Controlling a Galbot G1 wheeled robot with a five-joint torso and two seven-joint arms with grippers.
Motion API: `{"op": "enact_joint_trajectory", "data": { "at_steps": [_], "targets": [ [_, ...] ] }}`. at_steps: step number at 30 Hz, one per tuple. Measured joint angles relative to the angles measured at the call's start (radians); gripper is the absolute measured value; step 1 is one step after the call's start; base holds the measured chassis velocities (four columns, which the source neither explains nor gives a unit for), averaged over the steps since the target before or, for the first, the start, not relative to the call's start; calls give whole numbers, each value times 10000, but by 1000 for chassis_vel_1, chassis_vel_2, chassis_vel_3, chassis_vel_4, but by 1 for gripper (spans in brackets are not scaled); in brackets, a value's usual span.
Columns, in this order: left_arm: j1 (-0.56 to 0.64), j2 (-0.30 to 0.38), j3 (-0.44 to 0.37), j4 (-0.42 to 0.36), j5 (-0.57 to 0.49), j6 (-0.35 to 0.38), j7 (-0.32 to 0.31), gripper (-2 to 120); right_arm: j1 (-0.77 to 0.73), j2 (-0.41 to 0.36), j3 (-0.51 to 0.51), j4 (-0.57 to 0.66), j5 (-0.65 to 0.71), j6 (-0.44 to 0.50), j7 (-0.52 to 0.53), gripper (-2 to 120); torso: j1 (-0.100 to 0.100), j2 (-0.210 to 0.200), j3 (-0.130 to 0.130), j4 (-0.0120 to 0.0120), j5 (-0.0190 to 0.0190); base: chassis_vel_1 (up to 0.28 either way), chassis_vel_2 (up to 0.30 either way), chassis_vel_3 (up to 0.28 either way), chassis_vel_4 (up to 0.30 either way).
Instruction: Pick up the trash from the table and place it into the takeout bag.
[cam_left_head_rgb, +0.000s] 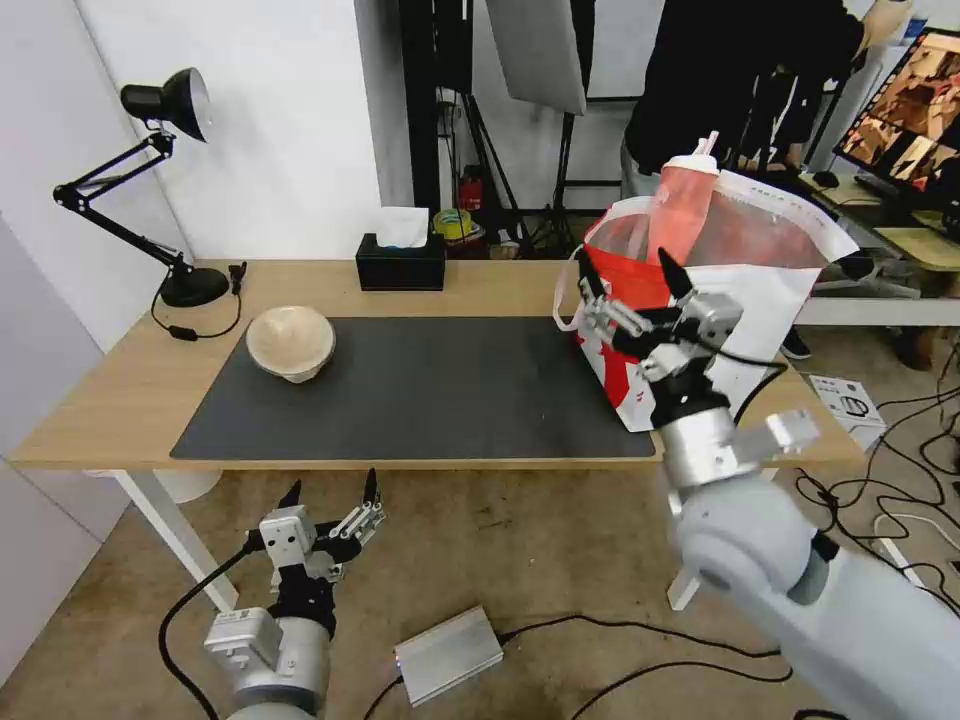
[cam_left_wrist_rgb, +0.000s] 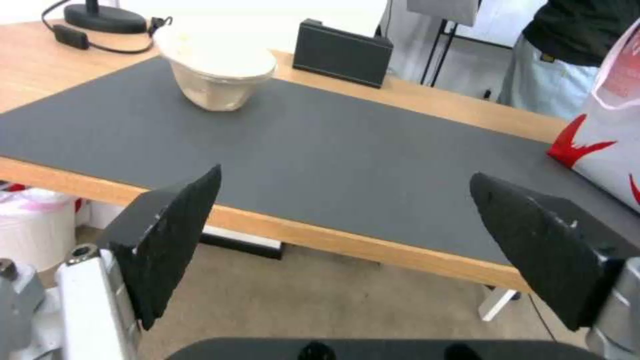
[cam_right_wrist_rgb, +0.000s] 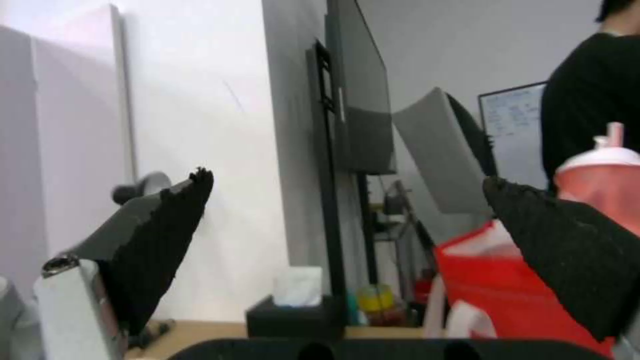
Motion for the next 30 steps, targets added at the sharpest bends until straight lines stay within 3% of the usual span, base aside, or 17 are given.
{"op": "enact_joint_trajectory", "data": {
  "at_steps": [8,15,30],
  "targets": [
    [70,31,-88,-108,-29,-13,-2,100,-1663,184,22,6,-1165,-170,673,100,0,0,0,0,0,0,0,0,0],
    [128,46,-102,-170,-27,-18,-2,100,-2673,122,-10,105,-1301,-716,1300,100,0,0,0,0,0,0,0,0,0],
    [210,10,-76,-209,48,-58,-2,100,-4469,203,77,330,-2319,-1255,1665,100,1,0,0,-1,0,0,0,0,0]
  ]
}}
